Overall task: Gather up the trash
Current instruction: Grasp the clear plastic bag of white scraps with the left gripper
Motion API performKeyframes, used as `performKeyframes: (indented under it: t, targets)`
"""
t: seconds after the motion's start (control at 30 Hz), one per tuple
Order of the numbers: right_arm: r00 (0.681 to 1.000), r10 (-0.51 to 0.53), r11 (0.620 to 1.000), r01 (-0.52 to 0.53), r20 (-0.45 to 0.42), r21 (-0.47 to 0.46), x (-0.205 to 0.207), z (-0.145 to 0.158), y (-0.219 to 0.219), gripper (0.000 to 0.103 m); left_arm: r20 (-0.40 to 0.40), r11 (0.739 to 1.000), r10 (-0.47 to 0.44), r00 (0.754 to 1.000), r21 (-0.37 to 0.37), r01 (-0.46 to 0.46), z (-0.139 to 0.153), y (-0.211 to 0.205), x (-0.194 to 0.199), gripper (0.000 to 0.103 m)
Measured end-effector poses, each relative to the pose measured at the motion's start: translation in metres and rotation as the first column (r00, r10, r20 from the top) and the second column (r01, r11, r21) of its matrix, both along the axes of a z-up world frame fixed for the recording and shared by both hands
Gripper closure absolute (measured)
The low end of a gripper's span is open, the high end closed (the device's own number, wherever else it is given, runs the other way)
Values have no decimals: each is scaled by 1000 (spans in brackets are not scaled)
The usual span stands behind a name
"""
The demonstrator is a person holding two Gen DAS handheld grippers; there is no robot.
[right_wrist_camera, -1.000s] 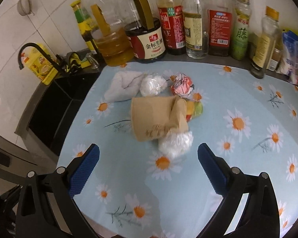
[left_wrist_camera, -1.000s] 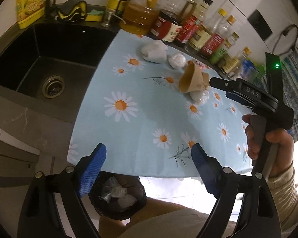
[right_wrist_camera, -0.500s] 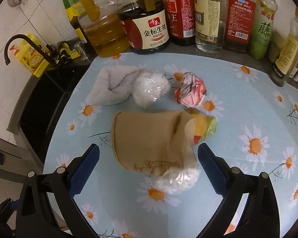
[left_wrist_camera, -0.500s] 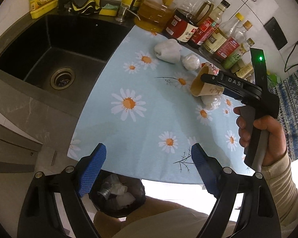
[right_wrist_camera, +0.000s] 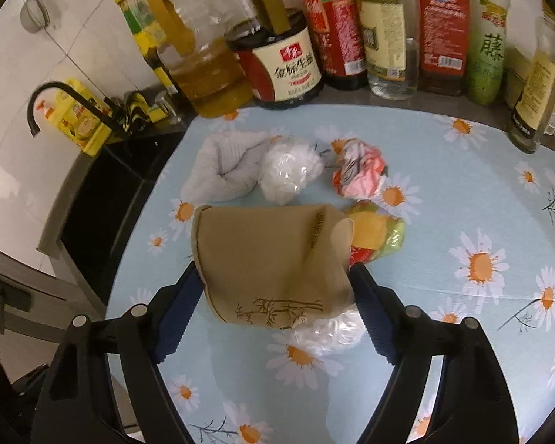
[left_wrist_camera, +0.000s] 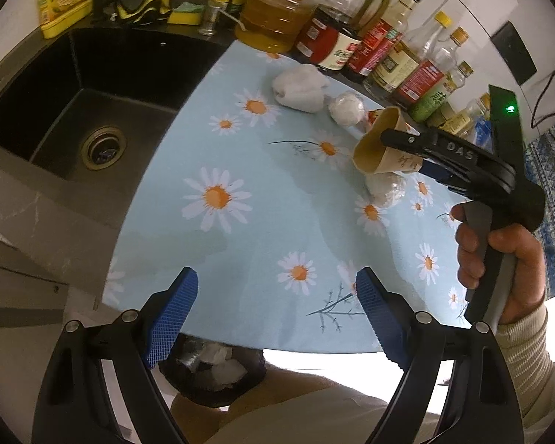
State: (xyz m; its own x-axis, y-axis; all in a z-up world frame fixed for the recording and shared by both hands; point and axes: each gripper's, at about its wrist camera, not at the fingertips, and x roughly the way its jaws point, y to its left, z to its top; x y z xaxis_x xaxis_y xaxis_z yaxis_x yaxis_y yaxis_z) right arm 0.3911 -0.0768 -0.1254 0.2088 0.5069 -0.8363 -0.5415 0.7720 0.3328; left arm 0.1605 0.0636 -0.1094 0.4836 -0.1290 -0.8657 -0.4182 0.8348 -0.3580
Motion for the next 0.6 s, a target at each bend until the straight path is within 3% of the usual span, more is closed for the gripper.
performKeyframes:
  t: [0.33, 0.6]
  targets:
    - [995, -97, 991, 95, 22, 90, 10, 32, -68, 24, 17, 991, -131, 991, 15, 131, 4, -30, 55, 18]
    - [984, -177, 974, 172, 24, 148, 13, 33, -135, 24, 4, 958, -277, 961, 73, 276, 0, -69, 118, 18]
